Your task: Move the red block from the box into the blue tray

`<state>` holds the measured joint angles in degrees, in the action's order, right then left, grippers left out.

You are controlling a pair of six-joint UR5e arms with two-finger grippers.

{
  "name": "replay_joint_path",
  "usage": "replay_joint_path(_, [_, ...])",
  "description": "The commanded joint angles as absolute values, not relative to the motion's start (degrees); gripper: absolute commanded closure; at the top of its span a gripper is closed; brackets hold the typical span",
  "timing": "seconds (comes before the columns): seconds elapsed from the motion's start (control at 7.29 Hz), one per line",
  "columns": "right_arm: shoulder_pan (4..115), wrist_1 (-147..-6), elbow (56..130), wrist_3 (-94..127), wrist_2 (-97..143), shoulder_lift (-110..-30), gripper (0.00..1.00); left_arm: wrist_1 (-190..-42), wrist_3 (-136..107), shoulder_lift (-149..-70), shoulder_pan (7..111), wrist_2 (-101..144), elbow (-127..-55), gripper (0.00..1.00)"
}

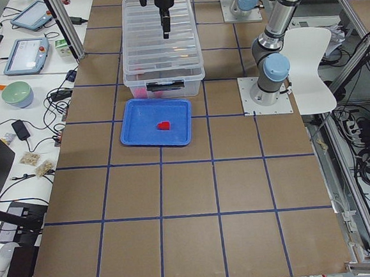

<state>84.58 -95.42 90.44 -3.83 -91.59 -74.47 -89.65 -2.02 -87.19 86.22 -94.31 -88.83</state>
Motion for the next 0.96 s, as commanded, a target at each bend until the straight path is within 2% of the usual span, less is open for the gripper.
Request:
replay_joint_path(0.0, [85.43, -95.54, 90.44, -2.99, -91.58, -74.27, 0.0, -89.65, -2.02, -87.19, 86.22, -94.22, -89.12, 0.0])
replay_joint_path(0.55, [85.87, -96.06, 89.48, -2.02, -90.88, -74.53, 0.0, -89.65, -2.11, -86.75, 86.22, -94.31, -89.65, 0.0])
replay_joint_path(0.82, [85.43, -93.98, 85.11, -2.11, -91.14, -77.15, 0.0, -89.65, -2.11, -86.75, 86.22, -94.31, -89.65, 0.0])
